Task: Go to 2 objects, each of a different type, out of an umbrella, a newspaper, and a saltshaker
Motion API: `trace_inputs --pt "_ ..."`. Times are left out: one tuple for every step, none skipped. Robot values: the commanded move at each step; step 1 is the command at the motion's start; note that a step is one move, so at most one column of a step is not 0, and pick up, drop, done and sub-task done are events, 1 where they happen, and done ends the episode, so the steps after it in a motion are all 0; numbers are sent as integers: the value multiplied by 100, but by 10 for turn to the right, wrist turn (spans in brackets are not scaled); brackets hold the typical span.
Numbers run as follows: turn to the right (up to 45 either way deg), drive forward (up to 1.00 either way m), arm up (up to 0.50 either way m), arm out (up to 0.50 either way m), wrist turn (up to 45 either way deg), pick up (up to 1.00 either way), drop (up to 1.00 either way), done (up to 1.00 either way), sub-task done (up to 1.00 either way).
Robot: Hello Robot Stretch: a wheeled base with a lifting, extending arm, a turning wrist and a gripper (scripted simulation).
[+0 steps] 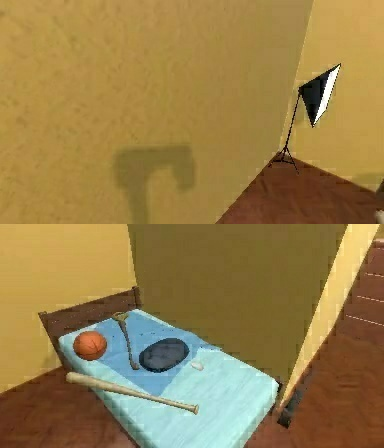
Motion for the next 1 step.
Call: trace_inputs --pt "0 20 0 0 0 0 0 0 0"
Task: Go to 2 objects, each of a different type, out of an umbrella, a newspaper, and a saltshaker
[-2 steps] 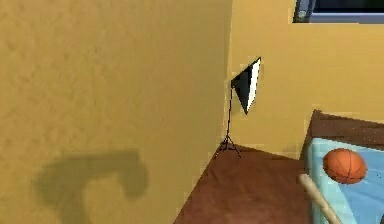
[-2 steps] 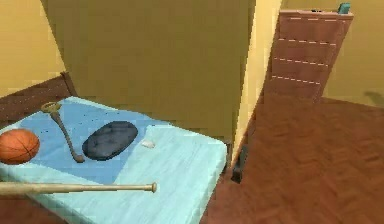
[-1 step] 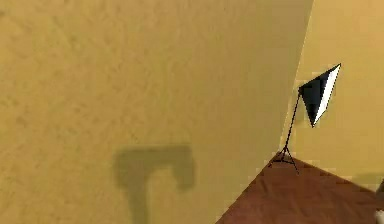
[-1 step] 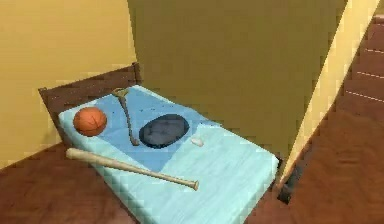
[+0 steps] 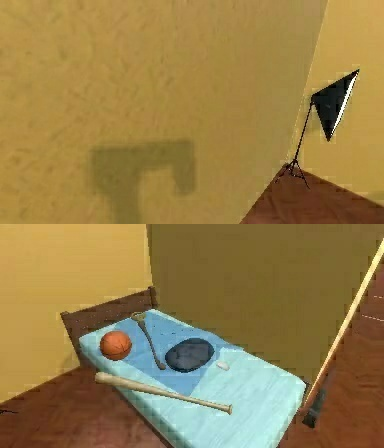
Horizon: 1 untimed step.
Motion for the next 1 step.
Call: trace_inputs --pt "450 0 0 0 0 0 0 0 0"
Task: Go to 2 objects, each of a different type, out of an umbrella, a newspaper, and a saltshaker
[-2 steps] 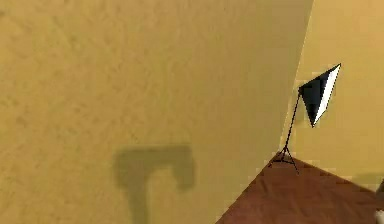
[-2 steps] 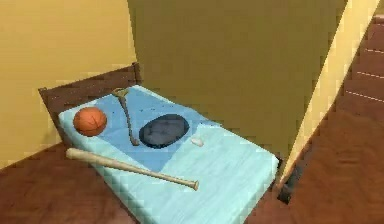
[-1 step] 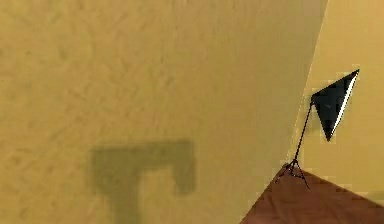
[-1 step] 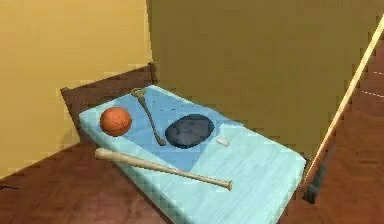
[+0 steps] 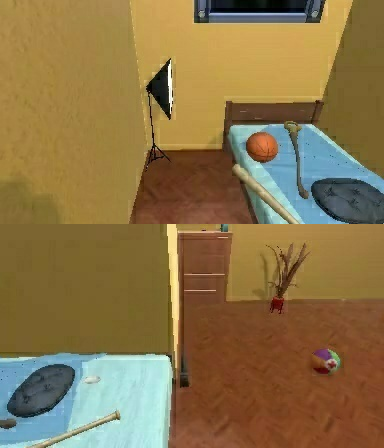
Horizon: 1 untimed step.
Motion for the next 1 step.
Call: trace_inputs --pt "0 85 0 0 0 0 0 0 0"
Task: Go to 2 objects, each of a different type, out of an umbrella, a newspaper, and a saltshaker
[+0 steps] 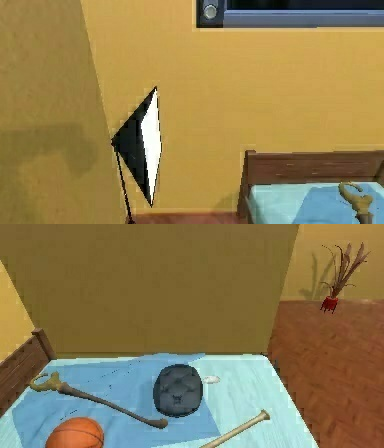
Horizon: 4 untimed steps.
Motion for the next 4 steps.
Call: trace_inputs --pt "-180 0 0 0 0 0 0 0 0" --pt "0 0 0 0 0 0 0 0 100" --pt "-450 0 0 0 0 0 0 0 0" --pt "-450 0 0 0 0 0 0 0 0"
